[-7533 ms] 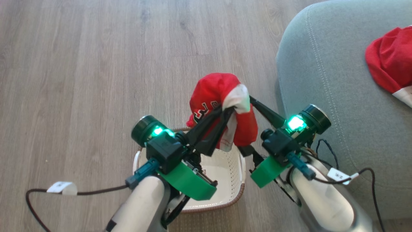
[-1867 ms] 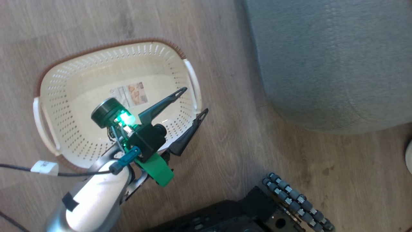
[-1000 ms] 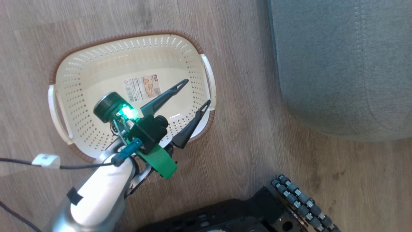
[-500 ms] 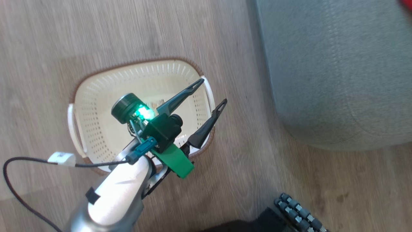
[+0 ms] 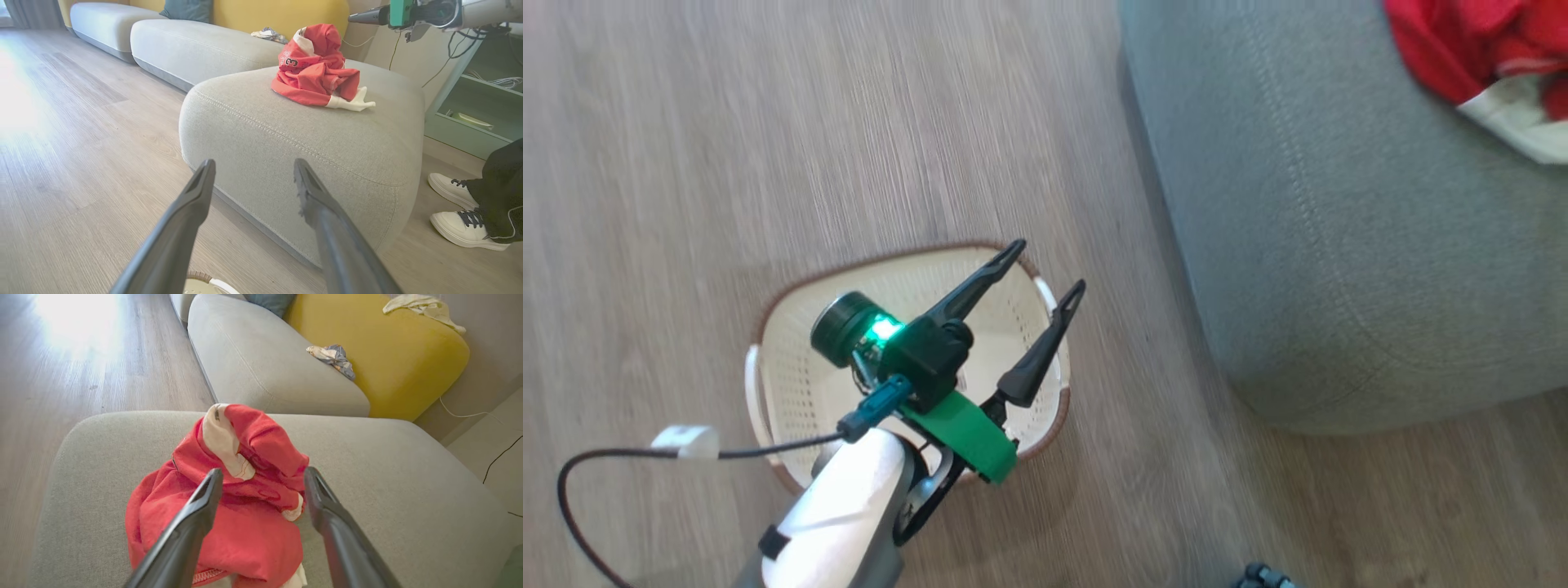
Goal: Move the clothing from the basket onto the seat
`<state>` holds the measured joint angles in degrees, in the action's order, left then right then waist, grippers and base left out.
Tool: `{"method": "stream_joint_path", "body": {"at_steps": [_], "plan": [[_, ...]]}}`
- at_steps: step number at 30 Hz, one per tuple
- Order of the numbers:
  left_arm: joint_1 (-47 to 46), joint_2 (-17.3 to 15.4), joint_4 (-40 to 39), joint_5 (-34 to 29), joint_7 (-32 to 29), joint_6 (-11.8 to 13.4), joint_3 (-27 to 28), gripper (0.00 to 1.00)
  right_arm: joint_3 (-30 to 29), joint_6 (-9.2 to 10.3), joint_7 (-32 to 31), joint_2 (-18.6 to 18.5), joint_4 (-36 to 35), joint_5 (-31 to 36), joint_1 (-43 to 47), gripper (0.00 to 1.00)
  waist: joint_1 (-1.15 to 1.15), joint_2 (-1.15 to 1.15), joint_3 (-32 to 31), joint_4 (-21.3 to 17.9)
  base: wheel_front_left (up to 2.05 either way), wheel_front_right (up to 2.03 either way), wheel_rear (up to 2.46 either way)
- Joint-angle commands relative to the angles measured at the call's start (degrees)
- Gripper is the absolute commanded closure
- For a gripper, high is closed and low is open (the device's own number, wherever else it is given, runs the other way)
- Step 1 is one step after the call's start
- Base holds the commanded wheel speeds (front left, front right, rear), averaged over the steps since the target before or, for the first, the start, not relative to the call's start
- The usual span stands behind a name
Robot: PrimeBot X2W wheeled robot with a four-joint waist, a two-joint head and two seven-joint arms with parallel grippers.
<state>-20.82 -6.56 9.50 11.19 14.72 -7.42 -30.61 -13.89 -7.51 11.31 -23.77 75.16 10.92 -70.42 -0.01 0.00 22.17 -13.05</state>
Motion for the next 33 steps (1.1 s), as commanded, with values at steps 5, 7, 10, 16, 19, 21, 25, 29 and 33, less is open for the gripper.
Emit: {"method": "stream_joint_path", "body": {"at_steps": [5, 7, 10, 16, 19, 21, 25, 29, 33], "plan": [[2.1, 1.4, -1.8, 0.2, 0.3, -0.1, 4.3, 0.0, 6.0, 0.02, 3.1, 1.2, -2.6, -6.1, 1.0, 0.0, 0.01, 0.0, -6.8, -0.2, 0.0, 0.0, 0.0], [3.1, 1.7, -1.9, 0.0, 0.3, -0.1, 5.2, 0.0, 8.6, 0.02, 3.5, 2.1, -4.7, -9.0, 2.0, 0.0, 0.01, 0.0, -8.3, -0.2, 0.0, 0.0, 0.0], [4.6, 2.2, -2.3, -0.2, 0.3, -0.1, 6.8, 0.0, 13.1, 0.02, 3.6, 3.0, -11.5, -15.3, 5.4, 0.0, 0.01, 0.0, -10.5, 0.1, 0.0, 0.0, 0.0], [6.7, 3.0, -3.7, -0.6, 0.3, -0.1, 10.3, 0.0, 24.0, 0.02, 3.7, -1.0, -31.8, -31.3, 19.2, 0.0, 0.01, 0.0, -13.1, 1.6, 0.0, 0.0, 0.0], [7.4, 3.3, -4.3, -0.9, 0.3, -0.1, 12.7, 0.0, 25.5, 0.02, 3.7, -3.6, -42.3, -38.2, 26.1, 0.0, 0.01, 0.0, -14.0, 2.7, 0.0, 0.0, 0.0], [8.0, 3.4, -4.7, -0.9, 0.3, -0.1, 14.7, 0.0, 24.9, 0.02, 3.7, -4.5, -47.5, -41.1, 30.4, 0.0, 0.01, 0.0, -14.7, 3.5, 0.0, 0.0, 0.0], [9.5, 3.6, -5.1, 0.4, 0.3, 0.7, 19.2, 0.0, 22.9, 0.02, 3.7, -2.8, -56.5, -43.0, 38.1, 0.0, 0.01, 0.0, -16.1, 5.1, 0.0, 0.0, 0.0], [10.6, 3.7, -6.4, 1.3, 0.3, 3.7, 22.0, 0.0, 21.7, 0.02, 3.7, 1.1, -63.2, -41.5, 45.0, 0.0, 0.01, 0.0, -16.8, 6.9, 0.0, 0.0, 0.0], [11.4, 3.7, -7.6, 1.1, 0.3, 6.2, 23.6, 0.0, 21.3, 0.02, 3.7, 5.5, -66.6, -40.4, 50.9, 0.0, 0.01, 0.0, -16.9, 9.1, 0.0, 0.0, 0.0]]}}
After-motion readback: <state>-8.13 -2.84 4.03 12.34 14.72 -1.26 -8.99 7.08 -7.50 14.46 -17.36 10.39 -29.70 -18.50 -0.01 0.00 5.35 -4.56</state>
